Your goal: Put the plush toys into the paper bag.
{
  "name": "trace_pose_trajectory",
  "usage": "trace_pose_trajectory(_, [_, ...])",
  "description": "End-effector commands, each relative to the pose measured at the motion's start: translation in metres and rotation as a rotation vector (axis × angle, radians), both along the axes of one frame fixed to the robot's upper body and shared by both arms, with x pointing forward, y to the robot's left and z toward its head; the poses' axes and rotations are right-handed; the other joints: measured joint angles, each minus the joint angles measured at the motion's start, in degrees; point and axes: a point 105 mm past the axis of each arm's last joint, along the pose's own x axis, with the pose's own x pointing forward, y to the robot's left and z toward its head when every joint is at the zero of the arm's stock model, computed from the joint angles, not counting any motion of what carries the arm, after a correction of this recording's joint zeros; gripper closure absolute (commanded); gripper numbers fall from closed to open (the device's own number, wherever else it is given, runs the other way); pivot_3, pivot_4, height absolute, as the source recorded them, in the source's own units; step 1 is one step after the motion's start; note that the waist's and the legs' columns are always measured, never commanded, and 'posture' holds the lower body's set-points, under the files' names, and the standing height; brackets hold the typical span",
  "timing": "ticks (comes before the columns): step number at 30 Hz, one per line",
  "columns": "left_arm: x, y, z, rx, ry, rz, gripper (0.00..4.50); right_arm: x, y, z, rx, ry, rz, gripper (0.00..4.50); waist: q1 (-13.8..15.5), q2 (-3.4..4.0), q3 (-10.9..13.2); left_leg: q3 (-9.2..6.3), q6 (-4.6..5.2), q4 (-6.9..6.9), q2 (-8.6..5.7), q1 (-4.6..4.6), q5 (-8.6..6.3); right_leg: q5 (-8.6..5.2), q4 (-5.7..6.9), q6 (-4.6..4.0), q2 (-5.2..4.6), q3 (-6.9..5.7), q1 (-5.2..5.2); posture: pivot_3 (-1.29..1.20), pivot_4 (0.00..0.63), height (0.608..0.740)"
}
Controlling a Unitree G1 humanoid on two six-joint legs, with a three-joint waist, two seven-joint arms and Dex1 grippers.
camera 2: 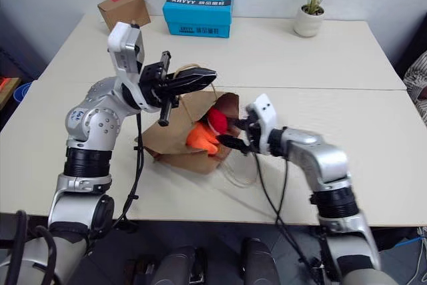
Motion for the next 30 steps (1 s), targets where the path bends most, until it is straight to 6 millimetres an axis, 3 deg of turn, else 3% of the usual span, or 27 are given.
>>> trace_pose_trajectory(1, [-0.009,0.004,0.01,-0.019,-0.04,-0.013,4.5,-0.006,-0.026,0.007,-0.026,0.017,0.033,0.01,0.07,0.0,0.0,0.0,0.02,-0.01,-0.02,-0.02,-0.01,0.0,-0.02,0.0,0.0,0.0,0.0,0.0,0.15,0.74])
trace_pose_trajectory(3, [-0.011,0.004,0.01,-0.017,-0.042,-0.015,4.5,-0.001,-0.036,0.003,-0.045,0.038,0.012,0.01,0.03,-0.01,0.0,0.02,0.05,0.0,-0.01,-0.02,-0.03,0.0,-0.06,0.0,-0.01,-0.02,0.01,0.0,0.15,0.74])
trace_pose_trajectory(6, [-0.013,0.003,0.01,-0.012,-0.047,-0.021,4.5,0.001,-0.041,-0.024,-0.124,0.162,0.009,0.01,-0.19,-0.01,0.0,0.07,0.03,-0.03,0.01,0.0,-0.03,0.0,-0.04,0.0,0.01,-0.04,-0.01,0.0,0.15,0.74])
trace_pose_trajectory(12, [-0.012,0.004,0.011,-0.01,-0.056,-0.009,4.5,-0.01,-0.015,-0.046,-0.098,0.327,0.107,0.01,-0.22,-0.01,0.0,0.17,-0.01,-0.03,0.06,0.07,-0.01,0.0,0.01,0.0,0.02,-0.09,-0.02,0.0,0.15,0.74])
trace_pose_trajectory(16, [-0.012,0.003,0.011,-0.01,-0.059,-0.003,4.5,-0.01,-0.003,-0.047,-0.056,0.353,0.119,0.97,-0.19,-0.02,-0.01,0.16,-0.02,-0.02,0.07,0.07,-0.02,0.0,0.01,0.0,0.02,-0.07,-0.01,0.0,0.15,0.74])
trace_pose_trajectory(22, [-0.011,0.005,0.011,-0.012,-0.062,0.016,4.5,-0.028,0.004,-0.03,0.071,0.43,0.203,3.13,0.02,-0.01,0.0,0.13,-0.02,-0.02,0.05,0.03,-0.02,0.0,0.0,0.0,-0.01,-0.07,-0.03,0.0,0.15,0.74])
trace_pose_trajectory(25, [-0.009,0.007,0.012,-0.023,-0.067,0.043,4.5,-0.045,-0.008,0.003,0.188,0.473,0.249,4.25,0.13,-0.01,0.0,0.09,-0.01,-0.01,0.01,0.01,-0.02,0.0,-0.01,0.0,-0.05,-0.06,-0.02,0.0,0.15,0.74])
trace_pose_trajectory(26, [-0.009,0.008,0.013,-0.028,-0.067,0.049,4.5,-0.05,-0.015,0.015,0.208,0.472,0.254,4.45,0.22,0.0,0.01,0.06,-0.01,-0.01,0.02,0.0,-0.02,0.0,-0.02,0.0,-0.06,-0.05,-0.02,0.0,0.15,0.74])
trace_pose_trajectory(30, [-0.004,0.01,0.014,-0.04,-0.088,0.079,4.5,-0.059,-0.034,0.056,0.298,0.43,0.264,4.45,0.17,0.0,0.01,-0.1,0.0,0.0,0.01,-0.1,-0.03,0.0,-0.1,0.0,-0.11,-0.01,-0.01,0.0,0.15,0.74])
